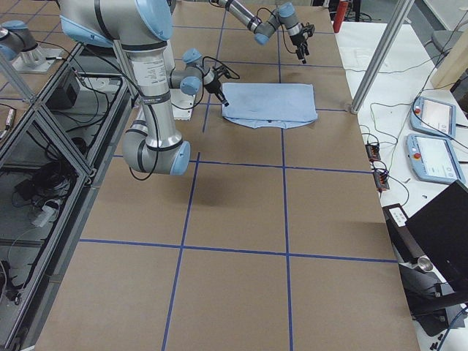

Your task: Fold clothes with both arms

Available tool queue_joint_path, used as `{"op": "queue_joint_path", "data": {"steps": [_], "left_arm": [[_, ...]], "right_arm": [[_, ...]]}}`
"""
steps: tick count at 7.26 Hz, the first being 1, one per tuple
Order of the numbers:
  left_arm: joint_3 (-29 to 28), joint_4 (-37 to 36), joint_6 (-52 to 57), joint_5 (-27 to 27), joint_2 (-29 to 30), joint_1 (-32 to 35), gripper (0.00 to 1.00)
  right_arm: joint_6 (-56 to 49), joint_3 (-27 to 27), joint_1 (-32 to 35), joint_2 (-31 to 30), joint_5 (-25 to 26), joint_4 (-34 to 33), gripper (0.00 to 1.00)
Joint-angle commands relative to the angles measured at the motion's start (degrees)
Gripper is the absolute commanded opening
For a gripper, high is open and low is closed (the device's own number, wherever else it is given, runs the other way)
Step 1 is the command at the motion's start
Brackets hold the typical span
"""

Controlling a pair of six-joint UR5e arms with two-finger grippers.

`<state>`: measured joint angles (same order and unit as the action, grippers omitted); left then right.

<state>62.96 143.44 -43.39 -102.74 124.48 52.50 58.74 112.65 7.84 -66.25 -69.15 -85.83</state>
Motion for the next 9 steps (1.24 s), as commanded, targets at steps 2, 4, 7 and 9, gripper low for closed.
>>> {"op": "queue_joint_path", "data": {"steps": [2, 4, 7, 9], "left_arm": [[0.1, 0.1, 0.0, 0.0, -0.1, 0.0, 1.00], [0.8, 0.1, 0.0, 0.0, -1.1, -0.1, 1.00], [2.5, 0.0, -0.1, 0.0, -1.9, -0.3, 1.00], [2.5, 0.0, -0.1, 0.0, -1.9, -0.5, 1.00]], "right_arm": [[10.8, 7.3, 1.0, -12.0, -2.6, -0.1, 0.00], [23.7, 7.3, -1.1, -13.0, -2.3, 0.1, 0.00], [23.4, 6.9, -1.0, -11.6, -2.7, 1.3, 1.00], [15.8, 5.0, 6.0, -6.6, -7.3, 4.3, 1.00]]}}
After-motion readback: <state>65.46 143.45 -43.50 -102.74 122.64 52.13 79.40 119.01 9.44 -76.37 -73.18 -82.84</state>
